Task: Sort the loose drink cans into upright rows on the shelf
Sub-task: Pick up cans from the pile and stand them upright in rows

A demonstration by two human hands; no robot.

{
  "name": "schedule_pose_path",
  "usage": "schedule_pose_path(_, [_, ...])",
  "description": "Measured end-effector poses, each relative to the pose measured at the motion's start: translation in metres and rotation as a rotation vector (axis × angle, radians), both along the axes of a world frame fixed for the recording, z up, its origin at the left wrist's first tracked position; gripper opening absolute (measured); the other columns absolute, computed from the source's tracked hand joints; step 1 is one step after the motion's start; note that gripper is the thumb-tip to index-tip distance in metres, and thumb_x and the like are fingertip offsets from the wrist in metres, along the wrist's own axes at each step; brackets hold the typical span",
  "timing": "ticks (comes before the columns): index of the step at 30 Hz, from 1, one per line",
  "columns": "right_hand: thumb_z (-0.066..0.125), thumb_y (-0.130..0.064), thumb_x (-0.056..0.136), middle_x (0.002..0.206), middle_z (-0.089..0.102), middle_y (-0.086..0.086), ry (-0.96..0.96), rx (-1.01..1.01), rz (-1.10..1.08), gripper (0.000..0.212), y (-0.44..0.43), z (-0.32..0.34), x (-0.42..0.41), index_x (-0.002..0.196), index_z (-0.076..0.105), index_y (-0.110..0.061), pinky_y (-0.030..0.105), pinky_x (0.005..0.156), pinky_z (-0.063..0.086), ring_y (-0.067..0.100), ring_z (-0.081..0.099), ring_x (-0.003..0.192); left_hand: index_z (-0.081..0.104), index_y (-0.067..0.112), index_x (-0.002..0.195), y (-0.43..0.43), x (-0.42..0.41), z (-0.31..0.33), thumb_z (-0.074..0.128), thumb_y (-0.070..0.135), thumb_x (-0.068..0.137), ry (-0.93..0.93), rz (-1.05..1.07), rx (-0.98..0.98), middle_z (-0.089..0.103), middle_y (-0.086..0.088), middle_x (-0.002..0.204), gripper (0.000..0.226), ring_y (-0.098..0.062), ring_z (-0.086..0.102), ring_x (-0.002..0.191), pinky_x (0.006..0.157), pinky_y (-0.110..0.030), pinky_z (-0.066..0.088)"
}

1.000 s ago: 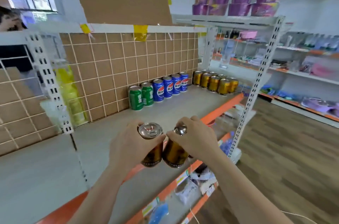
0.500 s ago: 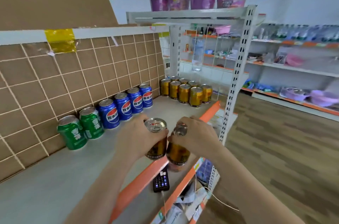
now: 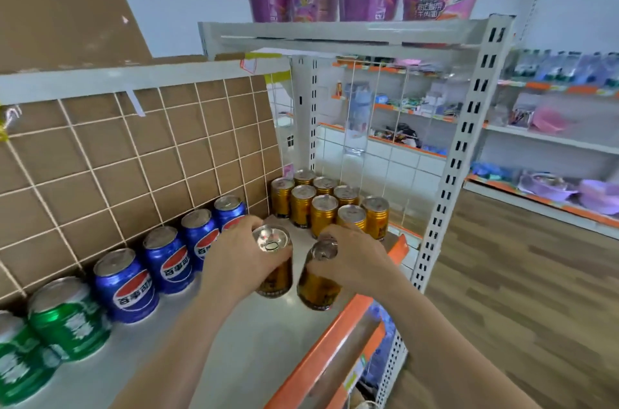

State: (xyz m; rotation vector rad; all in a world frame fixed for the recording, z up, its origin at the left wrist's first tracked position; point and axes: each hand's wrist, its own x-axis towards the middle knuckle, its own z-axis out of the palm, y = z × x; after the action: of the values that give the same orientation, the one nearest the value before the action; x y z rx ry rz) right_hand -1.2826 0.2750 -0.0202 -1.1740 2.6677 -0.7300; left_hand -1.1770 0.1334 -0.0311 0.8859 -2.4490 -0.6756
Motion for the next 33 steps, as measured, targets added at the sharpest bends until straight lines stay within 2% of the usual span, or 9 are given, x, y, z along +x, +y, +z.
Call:
schedule_pose_path(3, [0.063, -0.05, 0.076, 0.116, 0.052, -0.003, -0.004, 0.033, 0.079, 0.053, -0.022, -0.003, -0.028, 0.123, 0.052, -0.029, 0.026, 0.074, 0.038, 0.018, 0.052, 0.104, 0.056, 0.024, 0.104, -0.016, -0.021, -0.002, 0.07, 0.053, 0.071, 0.015, 0.065, -0.014, 0.064, 0.004, 0.098, 0.046, -0.013, 0.057, 0.088, 0.07, -0.026, 0.044])
schedule_pose_path(8, [0.061, -0.051, 0.077, 0.104, 0.055, -0.002, -0.041, 0.046, 0.259, 0.041, -0.062, -0.008, -0.074, 0.108, 0.052, -0.025, 0.026, 0.067, 0.039, 0.016, 0.051, 0.092, 0.059, 0.021, 0.101, -0.043, -0.064, 0.002, 0.072, 0.053, 0.069, 0.003, 0.172, -0.04, 0.064, 0.003, 0.094, 0.047, -0.011, 0.054, 0.081, 0.064, -0.022, 0.038])
schedule_pose_path(12, [0.061, -0.054, 0.075, 0.09, 0.049, -0.006, 0.005, 0.039, 0.371, 0.032, -0.09, -0.011, -0.113, 0.086, 0.044, -0.03, 0.025, 0.059, 0.034, 0.016, 0.048, 0.084, 0.059, 0.011, 0.104, -0.069, -0.109, 0.002, 0.07, 0.056, 0.071, -0.069, 0.295, -0.1, 0.059, -0.006, 0.101, 0.056, -0.021, 0.053, 0.097, 0.077, -0.031, 0.044])
schedule_pose_path(14, [0.06, -0.055, 0.075, 0.09, 0.052, -0.007, 0.004, 0.034, 0.426, 0.031, -0.101, -0.014, -0.13, 0.087, 0.045, -0.031, 0.027, 0.065, 0.037, 0.016, 0.05, 0.086, 0.057, 0.013, 0.108, -0.084, -0.128, -0.002, 0.066, 0.063, 0.07, -0.161, 0.345, -0.09, 0.059, -0.006, 0.106, 0.064, -0.022, 0.055, 0.098, 0.083, -0.035, 0.048])
schedule_pose_path(16, [0.061, -0.056, 0.074, 0.099, 0.056, -0.006, -0.019, 0.014, 0.458, 0.035, -0.109, -0.018, -0.147, 0.097, 0.052, -0.03, 0.029, 0.072, 0.04, 0.017, 0.053, 0.092, 0.054, 0.016, 0.108, -0.096, -0.143, -0.006, 0.063, 0.069, 0.068, -0.248, 0.392, -0.102, 0.06, -0.005, 0.106, 0.067, -0.022, 0.057, 0.096, 0.083, -0.037, 0.05])
schedule_pose_path(21, [0.065, -0.06, 0.07, 0.109, 0.048, -0.008, -0.128, -0.034, 0.532, 0.055, -0.126, -0.023, -0.172, 0.116, 0.054, -0.031, 0.023, 0.071, 0.04, 0.013, 0.051, 0.095, 0.053, 0.016, 0.11, -0.116, -0.161, -0.016, 0.063, 0.071, 0.067, -0.394, 0.451, -0.133, 0.061, -0.006, 0.106, 0.071, -0.024, 0.059, 0.094, 0.08, -0.036, 0.052])
schedule_pose_path(25, [0.065, -0.06, 0.07, 0.106, 0.049, -0.006, -0.108, -0.077, 0.574, 0.056, -0.137, -0.029, -0.176, 0.116, 0.055, -0.031, 0.025, 0.078, 0.047, 0.013, 0.051, 0.095, 0.053, 0.014, 0.113, -0.128, -0.164, -0.029, 0.064, 0.066, 0.07, -0.403, 0.444, -0.071, 0.059, -0.007, 0.114, 0.069, -0.025, 0.057, 0.1, 0.085, -0.036, 0.048])
schedule_pose_path(30, [0.065, -0.061, 0.07, 0.107, 0.053, -0.004, -0.06, -0.051, 0.584, 0.054, -0.152, -0.034, -0.18, 0.113, 0.057, -0.029, 0.028, 0.077, 0.05, 0.015, 0.055, 0.091, 0.058, 0.018, 0.109, -0.138, -0.169, -0.034, 0.054, 0.073, 0.072, -0.606, 0.407, -0.252, 0.06, -0.004, 0.113, 0.066, -0.023, 0.053, 0.106, 0.096, -0.037, 0.04])
schedule_pose_path(33, [0.064, -0.058, 0.071, 0.099, 0.056, -0.004, -0.035, -0.021, 0.588, 0.049, -0.166, -0.035, -0.177, 0.108, 0.058, -0.027, 0.03, 0.074, 0.05, 0.016, 0.056, 0.087, 0.057, 0.021, 0.111, -0.142, -0.169, -0.033, 0.052, 0.066, 0.08, -0.638, 0.378, -0.244, 0.059, -0.004, 0.115, 0.054, -0.023, 0.052, 0.109, 0.098, -0.038, 0.037])
